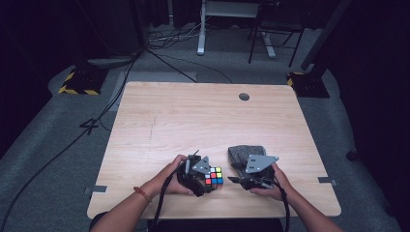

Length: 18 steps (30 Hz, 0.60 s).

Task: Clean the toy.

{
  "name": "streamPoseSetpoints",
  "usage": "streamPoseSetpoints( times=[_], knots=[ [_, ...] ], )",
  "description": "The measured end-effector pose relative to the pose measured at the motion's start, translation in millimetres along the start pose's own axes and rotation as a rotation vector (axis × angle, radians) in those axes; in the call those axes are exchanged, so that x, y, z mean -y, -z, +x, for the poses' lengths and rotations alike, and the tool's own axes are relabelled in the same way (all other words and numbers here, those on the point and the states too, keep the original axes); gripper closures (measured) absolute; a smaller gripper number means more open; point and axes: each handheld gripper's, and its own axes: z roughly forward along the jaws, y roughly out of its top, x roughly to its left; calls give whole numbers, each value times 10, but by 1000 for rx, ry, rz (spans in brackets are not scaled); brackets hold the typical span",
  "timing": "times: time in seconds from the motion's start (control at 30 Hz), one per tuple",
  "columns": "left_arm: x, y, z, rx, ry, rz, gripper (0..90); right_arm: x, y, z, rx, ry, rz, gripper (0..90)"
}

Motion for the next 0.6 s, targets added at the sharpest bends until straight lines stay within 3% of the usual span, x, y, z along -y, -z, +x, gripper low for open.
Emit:
streamPoseSetpoints(
  times=[0.17,0.27,0.47,0.6],
  knots=[
    [56,115,-64,-16,6,1,270,67,206,-154,90,-35,10,481],
    [113,168,-130,-26,10,16,283,118,242,-253,124,-63,49,455],
    [189,225,-253,-16,16,25,307,248,182,-396,147,-99,160,455],
    [210,216,-337,7,12,36,320,355,133,-465,151,-128,194,457]
  ],
)
